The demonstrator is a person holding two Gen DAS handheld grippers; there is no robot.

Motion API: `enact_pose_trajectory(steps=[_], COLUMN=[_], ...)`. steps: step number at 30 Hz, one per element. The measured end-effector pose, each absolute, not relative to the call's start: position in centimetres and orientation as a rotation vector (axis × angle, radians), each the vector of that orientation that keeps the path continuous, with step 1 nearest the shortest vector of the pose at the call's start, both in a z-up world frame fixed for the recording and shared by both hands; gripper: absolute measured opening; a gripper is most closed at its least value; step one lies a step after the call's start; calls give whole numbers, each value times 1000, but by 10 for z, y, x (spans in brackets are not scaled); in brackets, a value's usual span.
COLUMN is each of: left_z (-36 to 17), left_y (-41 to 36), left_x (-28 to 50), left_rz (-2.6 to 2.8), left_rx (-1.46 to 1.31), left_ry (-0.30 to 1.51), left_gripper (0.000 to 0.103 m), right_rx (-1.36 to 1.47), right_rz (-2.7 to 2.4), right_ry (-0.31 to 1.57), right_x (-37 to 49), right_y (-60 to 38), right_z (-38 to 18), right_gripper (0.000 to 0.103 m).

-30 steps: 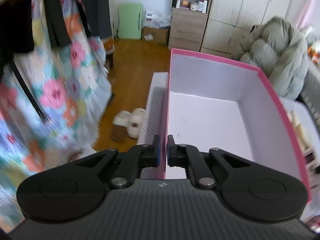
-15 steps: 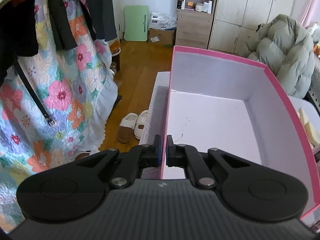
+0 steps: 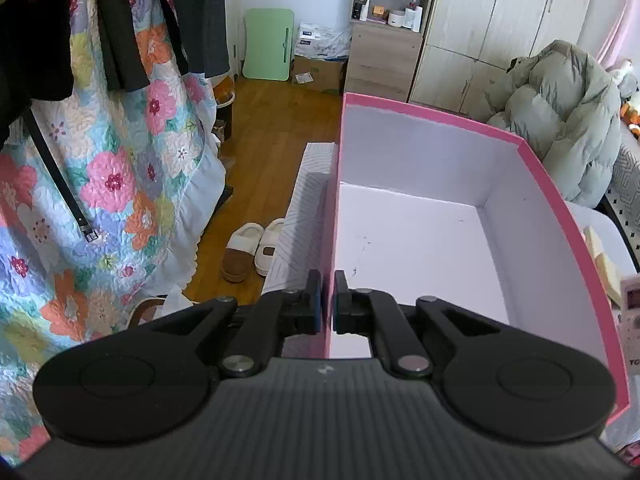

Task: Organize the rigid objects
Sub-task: 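Lift the white remote and carry it into the pink box with the right gripper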

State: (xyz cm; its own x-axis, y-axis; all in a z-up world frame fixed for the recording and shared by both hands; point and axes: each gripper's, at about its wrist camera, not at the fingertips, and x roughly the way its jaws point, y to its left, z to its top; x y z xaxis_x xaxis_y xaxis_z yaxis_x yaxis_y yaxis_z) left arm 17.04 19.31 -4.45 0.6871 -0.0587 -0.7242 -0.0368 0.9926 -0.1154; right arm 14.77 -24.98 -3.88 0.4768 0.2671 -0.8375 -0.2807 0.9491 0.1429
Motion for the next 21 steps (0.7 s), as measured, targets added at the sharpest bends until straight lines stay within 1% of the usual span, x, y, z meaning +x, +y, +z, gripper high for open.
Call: enact_pose_trajectory(steps=[8, 15, 18, 21], left_z=[-41, -41, -40, -46], left_y=[192, 183, 178, 172], left_x=[166, 164, 163, 164], left_rz=[-41, -53, -52, -77], left_rx=[-144, -122, -113, -132], left_ry=[799, 800, 799, 819], left_gripper=[7, 7, 7, 7], right_rx=[50, 82, 102, 37], right_rz=[283, 417, 523, 599], right_ry=[905, 813, 833, 959], right_x=[142, 146, 161, 188], right_y=[-261, -241, -212, -156], right_z=[1, 51, 66, 69], right_gripper=[20, 20, 20, 20])
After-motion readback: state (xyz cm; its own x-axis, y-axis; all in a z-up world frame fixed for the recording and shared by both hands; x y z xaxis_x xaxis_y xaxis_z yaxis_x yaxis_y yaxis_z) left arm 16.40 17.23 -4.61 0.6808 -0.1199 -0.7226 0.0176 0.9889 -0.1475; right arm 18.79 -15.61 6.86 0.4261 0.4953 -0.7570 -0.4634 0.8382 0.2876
